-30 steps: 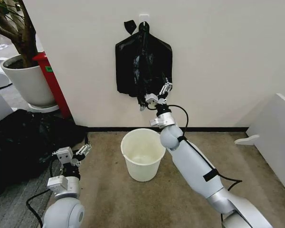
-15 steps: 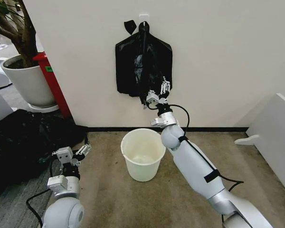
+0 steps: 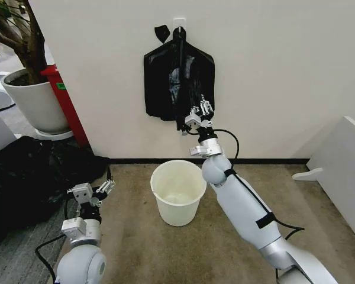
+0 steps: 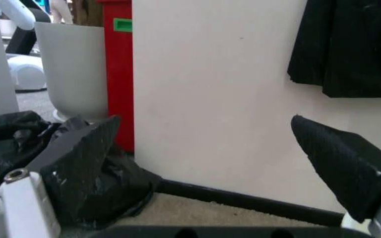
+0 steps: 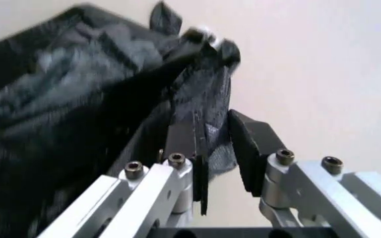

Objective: Place the garbage bag over the trash bin.

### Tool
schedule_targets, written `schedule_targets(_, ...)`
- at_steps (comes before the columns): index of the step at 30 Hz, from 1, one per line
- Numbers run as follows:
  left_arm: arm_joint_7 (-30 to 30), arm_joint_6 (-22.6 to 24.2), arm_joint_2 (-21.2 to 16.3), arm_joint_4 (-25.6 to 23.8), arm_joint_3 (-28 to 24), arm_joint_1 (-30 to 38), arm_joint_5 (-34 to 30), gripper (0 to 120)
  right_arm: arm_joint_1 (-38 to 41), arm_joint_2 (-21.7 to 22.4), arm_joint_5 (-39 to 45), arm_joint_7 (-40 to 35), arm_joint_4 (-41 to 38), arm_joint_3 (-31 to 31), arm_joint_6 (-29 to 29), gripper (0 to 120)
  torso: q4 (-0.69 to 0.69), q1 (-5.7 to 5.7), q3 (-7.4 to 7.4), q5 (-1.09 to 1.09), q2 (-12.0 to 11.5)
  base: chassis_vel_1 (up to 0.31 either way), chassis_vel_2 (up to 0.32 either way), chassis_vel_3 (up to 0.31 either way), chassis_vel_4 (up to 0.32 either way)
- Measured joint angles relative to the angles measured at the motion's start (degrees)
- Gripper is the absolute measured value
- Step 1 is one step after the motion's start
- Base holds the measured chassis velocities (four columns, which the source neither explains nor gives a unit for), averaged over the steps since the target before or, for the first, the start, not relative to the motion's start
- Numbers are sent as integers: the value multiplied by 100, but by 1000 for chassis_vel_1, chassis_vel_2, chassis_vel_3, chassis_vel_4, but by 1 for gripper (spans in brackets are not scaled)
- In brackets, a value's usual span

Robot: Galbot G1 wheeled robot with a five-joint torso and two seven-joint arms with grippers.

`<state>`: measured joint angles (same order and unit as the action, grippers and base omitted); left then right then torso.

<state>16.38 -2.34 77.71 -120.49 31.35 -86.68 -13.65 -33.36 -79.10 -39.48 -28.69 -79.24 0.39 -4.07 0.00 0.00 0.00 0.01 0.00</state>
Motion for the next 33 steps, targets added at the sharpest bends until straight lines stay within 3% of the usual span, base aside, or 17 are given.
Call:
schedule_targets(4,-1,0,1,9,-3,6,2,100,-20,42,230,18,30,-52,118,18,0,0,0,-1,0,0,0,0,0)
schedule_targets(10,-2,-1,4,9,1,0,4,100,-36,43,420,130,116,-176,151,43,0,0,0,-1,0,0,0,0,0)
schedule_targets(13,-2,-5,5,-3,10,-14,5,100,-35,24,443,178,144,-195,97,50,0,0,0,-1,0,0,0,0,0)
schedule_targets(24,-2,-27,29,-32,35,-50,23,100,64,-17,325,298,195,-217,-80,50,0,0,0,-1,0,0,0,0,0)
schedule_targets(33,-1,-35,59,-35,44,-59,65,100,190,-66,366,418,342,-353,-84,26,0,0,0,-1,0,0,0,0,0)
